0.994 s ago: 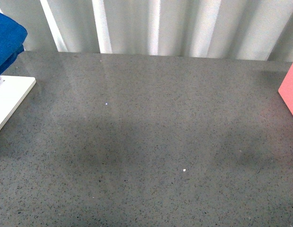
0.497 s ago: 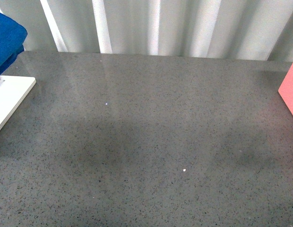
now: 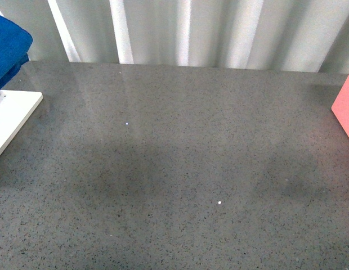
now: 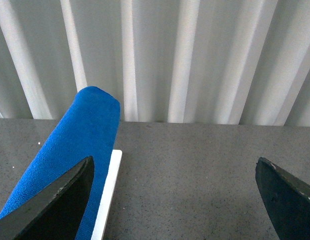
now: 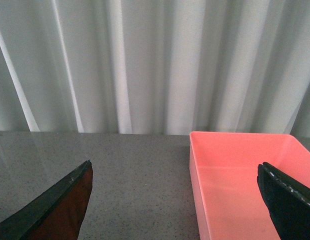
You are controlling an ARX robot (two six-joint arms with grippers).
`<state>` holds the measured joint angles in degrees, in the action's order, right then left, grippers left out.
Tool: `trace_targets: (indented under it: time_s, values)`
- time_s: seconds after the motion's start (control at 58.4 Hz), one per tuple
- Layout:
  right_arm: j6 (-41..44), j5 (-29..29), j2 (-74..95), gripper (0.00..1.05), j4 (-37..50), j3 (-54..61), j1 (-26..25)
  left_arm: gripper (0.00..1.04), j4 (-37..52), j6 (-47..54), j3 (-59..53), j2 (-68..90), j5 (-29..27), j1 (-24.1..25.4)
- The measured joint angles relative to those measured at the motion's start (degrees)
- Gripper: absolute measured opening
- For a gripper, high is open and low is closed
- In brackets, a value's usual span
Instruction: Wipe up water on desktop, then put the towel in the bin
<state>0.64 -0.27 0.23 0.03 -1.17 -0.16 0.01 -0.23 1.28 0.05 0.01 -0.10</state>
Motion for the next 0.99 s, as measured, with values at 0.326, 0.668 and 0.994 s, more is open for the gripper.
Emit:
trace_targets:
  time_s: [0.326, 0.668, 0.994]
  values:
    - [0.0, 0.0, 0.0, 0.98, 0.0, 0.0, 0.0, 0.98, 0.0, -0.02, 0.0, 0.02, 0.0, 0.0]
    - [0.0, 0.0, 0.0, 0.98, 0.0, 0.0, 0.0, 0.98, 0.0, 0.0, 0.0, 0.02, 0.0, 0.0]
    - [0.0, 0.0, 0.0, 0.98, 0.0, 0.0, 0.0, 0.98, 0.0, -0.02, 0.0, 0.0, 0.0, 0.0]
